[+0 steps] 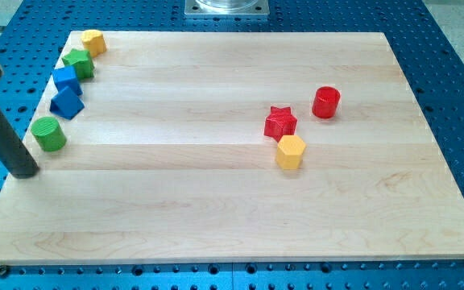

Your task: Point your arm vertically above the red star

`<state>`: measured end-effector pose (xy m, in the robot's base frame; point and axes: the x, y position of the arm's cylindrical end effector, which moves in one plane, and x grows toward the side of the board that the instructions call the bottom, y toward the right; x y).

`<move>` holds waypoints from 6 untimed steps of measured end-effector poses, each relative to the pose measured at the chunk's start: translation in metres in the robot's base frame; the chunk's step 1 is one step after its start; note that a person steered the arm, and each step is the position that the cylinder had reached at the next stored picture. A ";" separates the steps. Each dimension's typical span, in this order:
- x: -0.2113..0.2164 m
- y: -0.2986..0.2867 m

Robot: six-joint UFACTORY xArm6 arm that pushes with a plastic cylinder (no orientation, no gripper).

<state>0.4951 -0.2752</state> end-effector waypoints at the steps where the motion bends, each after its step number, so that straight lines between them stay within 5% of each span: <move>1: -0.030 0.018; 3: -0.036 0.103; 5: -0.054 0.086; 6: -0.115 0.161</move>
